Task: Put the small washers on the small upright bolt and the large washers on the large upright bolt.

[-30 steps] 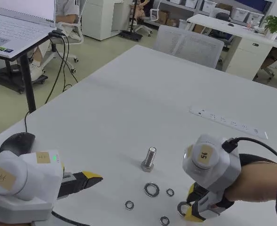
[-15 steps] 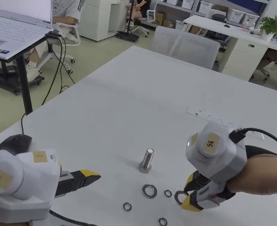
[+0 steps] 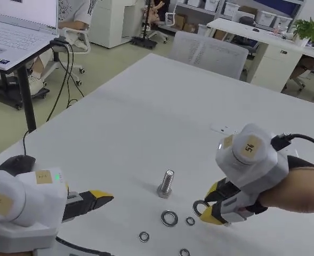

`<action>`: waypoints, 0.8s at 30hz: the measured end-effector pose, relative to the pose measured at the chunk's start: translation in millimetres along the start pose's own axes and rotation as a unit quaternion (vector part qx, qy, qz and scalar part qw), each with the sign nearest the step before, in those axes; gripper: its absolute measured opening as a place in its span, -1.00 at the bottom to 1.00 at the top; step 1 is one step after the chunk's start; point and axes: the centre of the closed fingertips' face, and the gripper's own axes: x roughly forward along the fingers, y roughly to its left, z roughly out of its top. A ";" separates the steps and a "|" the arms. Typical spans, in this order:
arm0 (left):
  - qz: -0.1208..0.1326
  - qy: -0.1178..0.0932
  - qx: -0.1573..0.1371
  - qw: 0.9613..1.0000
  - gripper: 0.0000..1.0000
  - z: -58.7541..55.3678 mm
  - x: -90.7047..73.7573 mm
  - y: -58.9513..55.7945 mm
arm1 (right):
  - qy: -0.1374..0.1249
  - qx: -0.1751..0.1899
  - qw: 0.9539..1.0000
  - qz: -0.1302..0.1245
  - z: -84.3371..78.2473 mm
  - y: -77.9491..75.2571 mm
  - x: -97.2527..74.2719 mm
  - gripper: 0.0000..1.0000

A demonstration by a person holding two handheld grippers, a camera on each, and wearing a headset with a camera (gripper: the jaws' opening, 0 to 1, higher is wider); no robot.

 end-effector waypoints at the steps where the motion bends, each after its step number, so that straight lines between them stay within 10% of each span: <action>1: 0.002 -0.001 0.001 1.000 0.84 0.3 -0.1 0.6 | -0.004 0.001 1.000 -0.002 1.8 -0.9 -1.0 -0.52; 24: 0.091 -0.044 0.051 0.994 0.80 22.9 -10.3 27.3 | -0.057 0.003 0.998 -0.032 34.7 -16.9 -12.3 -0.52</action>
